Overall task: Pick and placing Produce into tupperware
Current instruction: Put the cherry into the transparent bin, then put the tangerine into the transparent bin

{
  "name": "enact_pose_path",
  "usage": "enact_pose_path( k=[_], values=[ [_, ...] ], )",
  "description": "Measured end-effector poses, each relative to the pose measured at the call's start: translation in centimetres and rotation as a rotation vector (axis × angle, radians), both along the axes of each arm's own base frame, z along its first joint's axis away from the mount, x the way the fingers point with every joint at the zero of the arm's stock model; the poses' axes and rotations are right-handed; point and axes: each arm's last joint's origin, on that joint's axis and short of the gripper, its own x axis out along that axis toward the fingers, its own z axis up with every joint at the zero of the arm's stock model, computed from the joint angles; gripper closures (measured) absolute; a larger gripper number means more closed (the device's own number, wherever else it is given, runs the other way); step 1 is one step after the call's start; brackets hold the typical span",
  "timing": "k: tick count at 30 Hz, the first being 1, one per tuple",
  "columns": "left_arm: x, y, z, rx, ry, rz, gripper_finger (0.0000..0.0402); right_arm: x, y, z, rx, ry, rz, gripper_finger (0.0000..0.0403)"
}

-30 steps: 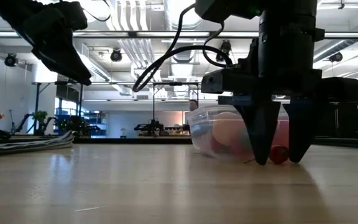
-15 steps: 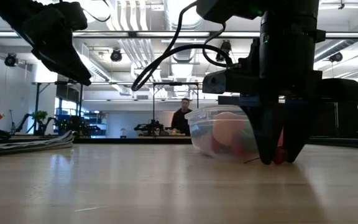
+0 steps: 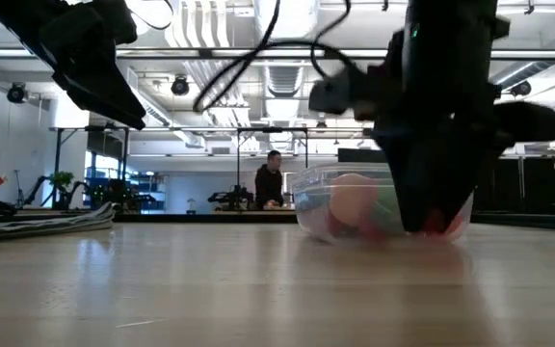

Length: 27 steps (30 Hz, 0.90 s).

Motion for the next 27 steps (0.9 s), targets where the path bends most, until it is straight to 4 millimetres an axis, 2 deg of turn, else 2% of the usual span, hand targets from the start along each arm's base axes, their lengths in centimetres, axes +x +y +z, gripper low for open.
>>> enact_pose_path(
  k=[5, 8, 11, 14, 16, 21, 27],
  values=[
    [0.1, 0.0, 0.1, -0.003, -0.010, 0.000, 0.0119, -0.3, 1.6, 2.4, 0.025, -0.066, 0.077, 0.0310],
    [0.1, 0.0, 0.1, -0.003, -0.010, 0.000, 0.0119, -0.6, 2.8, 5.2, 0.014, -0.170, 0.092, 0.0310],
    [0.1, 0.0, 0.0, -0.003, -0.010, -0.001, 0.0119, -1.5, 3.0, 8.4, -0.081, -0.291, 0.042, 0.0311],
    [0.2, -0.1, -0.1, 0.000, -0.003, -0.001, 0.0119, -2.8, 1.5, 11.0, -0.195, -0.335, -0.081, 0.0312],
    [0.4, -0.1, -0.3, 0.004, 0.012, -0.001, 0.0119, -3.5, -0.3, 11.9, -0.245, -0.290, -0.149, 0.0311],
    [1.3, -0.6, -0.9, -0.018, 0.036, -0.055, 0.0119, -3.1, -3.9, 12.4, -0.236, -0.180, -0.148, 0.0287],
    [2.3, -0.9, -0.5, -0.025, -0.004, -0.145, 0.0119, -1.6, -6.5, 12.2, -0.213, -0.178, -0.119, 0.0213]
  ],
)
